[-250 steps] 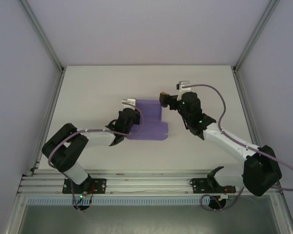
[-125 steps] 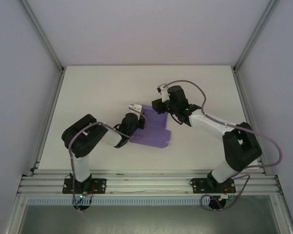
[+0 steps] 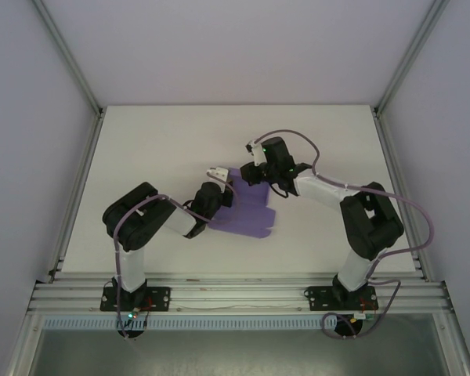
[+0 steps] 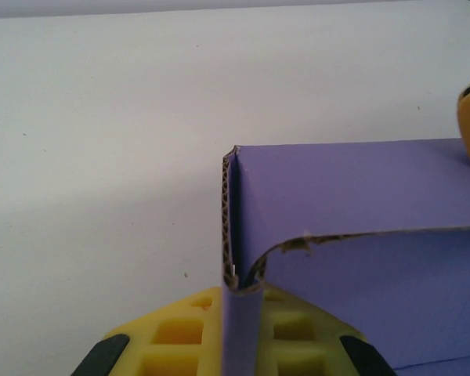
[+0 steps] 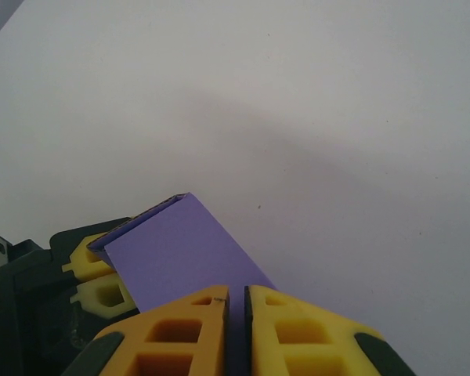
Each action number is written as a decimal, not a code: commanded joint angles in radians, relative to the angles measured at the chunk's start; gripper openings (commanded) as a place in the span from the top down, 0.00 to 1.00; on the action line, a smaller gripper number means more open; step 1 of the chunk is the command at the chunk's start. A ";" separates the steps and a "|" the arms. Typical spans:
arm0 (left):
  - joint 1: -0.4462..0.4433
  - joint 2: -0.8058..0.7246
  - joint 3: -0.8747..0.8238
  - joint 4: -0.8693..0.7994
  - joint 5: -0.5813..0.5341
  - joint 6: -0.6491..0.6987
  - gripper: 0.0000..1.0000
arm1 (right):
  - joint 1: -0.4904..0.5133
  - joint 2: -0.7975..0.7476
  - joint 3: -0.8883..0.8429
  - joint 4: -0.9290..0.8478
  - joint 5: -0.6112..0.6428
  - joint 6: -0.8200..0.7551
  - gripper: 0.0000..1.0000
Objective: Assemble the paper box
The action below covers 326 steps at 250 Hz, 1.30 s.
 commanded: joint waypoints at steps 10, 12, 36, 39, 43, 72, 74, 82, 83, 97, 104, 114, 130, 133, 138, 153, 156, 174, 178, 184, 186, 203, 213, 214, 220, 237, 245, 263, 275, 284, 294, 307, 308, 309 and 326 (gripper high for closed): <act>-0.001 0.023 0.013 -0.045 0.005 0.001 0.83 | 0.009 0.018 -0.053 -0.050 -0.046 0.006 0.85; -0.001 0.023 0.014 -0.047 0.005 0.000 0.82 | 0.009 0.016 -0.054 -0.050 -0.045 0.007 0.85; -0.001 0.020 0.021 -0.061 0.004 -0.002 0.76 | 0.009 0.003 -0.073 -0.050 -0.040 0.008 0.85; 0.000 0.019 0.021 -0.064 0.004 -0.003 0.76 | 0.010 0.002 -0.076 -0.049 -0.040 0.008 0.85; 0.000 0.018 0.024 -0.068 0.004 -0.002 0.75 | 0.009 0.002 -0.080 -0.047 -0.040 0.009 0.85; -0.001 0.017 0.036 -0.090 -0.012 -0.006 0.75 | 0.011 -0.003 -0.103 -0.039 -0.039 0.007 0.85; -0.001 0.017 0.036 -0.092 -0.013 -0.006 0.75 | 0.011 -0.004 -0.102 -0.040 -0.038 0.007 0.85; -0.001 0.016 0.038 -0.102 -0.015 -0.006 0.75 | 0.012 -0.004 -0.104 -0.042 -0.041 0.003 0.86; -0.001 0.016 0.039 -0.102 -0.015 -0.006 0.75 | 0.012 -0.004 -0.104 -0.042 -0.041 0.002 0.86; -0.001 0.013 0.041 -0.117 -0.020 -0.009 0.75 | 0.018 -0.008 -0.109 -0.043 -0.038 -0.005 0.86; -0.001 0.012 0.042 -0.125 -0.023 -0.012 0.75 | 0.021 -0.009 -0.113 -0.044 -0.033 -0.008 0.86; -0.001 0.009 0.043 -0.130 -0.029 -0.012 0.76 | 0.025 -0.012 -0.116 -0.045 -0.028 -0.014 0.86; -0.001 0.004 0.045 -0.148 -0.036 -0.011 0.76 | 0.032 -0.017 -0.120 -0.045 -0.004 -0.016 0.86; -0.001 0.005 0.045 -0.150 -0.037 -0.012 0.76 | 0.033 -0.018 -0.120 -0.045 0.000 -0.017 0.86; -0.001 0.005 0.045 -0.155 -0.038 -0.012 0.76 | 0.032 -0.021 -0.121 -0.047 0.005 -0.019 0.86; -0.001 -0.015 0.044 -0.175 -0.044 -0.013 0.76 | 0.035 -0.025 -0.116 -0.050 0.029 -0.016 0.86; -0.001 -0.024 0.041 -0.178 -0.045 -0.014 0.76 | 0.034 -0.026 -0.114 -0.056 0.033 -0.016 0.86; -0.001 -0.048 0.031 -0.197 -0.063 -0.015 0.73 | 0.037 -0.031 -0.108 -0.065 0.047 -0.019 0.86; -0.001 -0.054 0.028 -0.201 -0.069 -0.014 0.73 | 0.037 -0.032 -0.108 -0.065 0.050 -0.019 0.86; -0.001 -0.062 0.025 -0.205 -0.077 -0.015 0.73 | 0.040 -0.033 -0.107 -0.067 0.052 -0.020 0.86; -0.001 -0.064 0.023 -0.207 -0.079 -0.015 0.73 | 0.040 -0.034 -0.106 -0.069 0.049 -0.021 0.86; -0.001 -0.083 0.013 -0.218 -0.098 -0.010 0.73 | 0.046 -0.032 -0.103 -0.076 0.063 -0.026 0.86; 0.000 -0.086 0.015 -0.227 -0.110 -0.007 0.73 | 0.049 -0.036 -0.101 -0.080 0.067 -0.032 0.86; -0.001 -0.086 0.015 -0.228 -0.110 -0.008 0.73 | 0.051 -0.034 -0.101 -0.080 0.067 -0.033 0.86; -0.001 -0.086 0.015 -0.236 -0.114 -0.003 0.73 | 0.052 -0.031 -0.101 -0.082 0.072 -0.036 0.86; 0.001 -0.080 0.020 -0.243 -0.119 -0.003 0.75 | 0.057 -0.029 -0.098 -0.089 0.079 -0.040 0.86; 0.001 -0.074 0.022 -0.244 -0.123 -0.002 0.77 | 0.058 -0.029 -0.098 -0.090 0.086 -0.041 0.86; 0.002 -0.048 0.048 -0.265 -0.163 -0.012 0.93 | 0.062 -0.029 -0.096 -0.094 0.087 -0.041 0.86; -0.001 -0.027 0.077 -0.300 -0.217 -0.028 1.00 | 0.066 -0.032 -0.097 -0.095 0.090 -0.041 0.86; -0.001 -0.014 0.093 -0.308 -0.252 -0.034 1.00 | 0.067 -0.032 -0.096 -0.094 0.094 -0.038 0.86; -0.001 -0.007 0.089 -0.282 -0.280 -0.042 1.00 | 0.071 -0.033 -0.096 -0.096 0.098 -0.035 0.86; -0.001 0.019 0.075 -0.229 -0.334 -0.060 1.00 | 0.075 -0.030 -0.099 -0.095 0.106 -0.028 0.86; -0.001 0.020 0.075 -0.228 -0.340 -0.063 1.00 | 0.076 -0.030 -0.099 -0.095 0.107 -0.028 0.86; -0.001 0.022 0.075 -0.228 -0.345 -0.065 1.00 | 0.076 -0.031 -0.098 -0.094 0.109 -0.027 0.86; -0.002 0.049 0.096 -0.248 -0.427 -0.085 1.00 | 0.082 -0.026 -0.100 -0.095 0.126 -0.016 0.86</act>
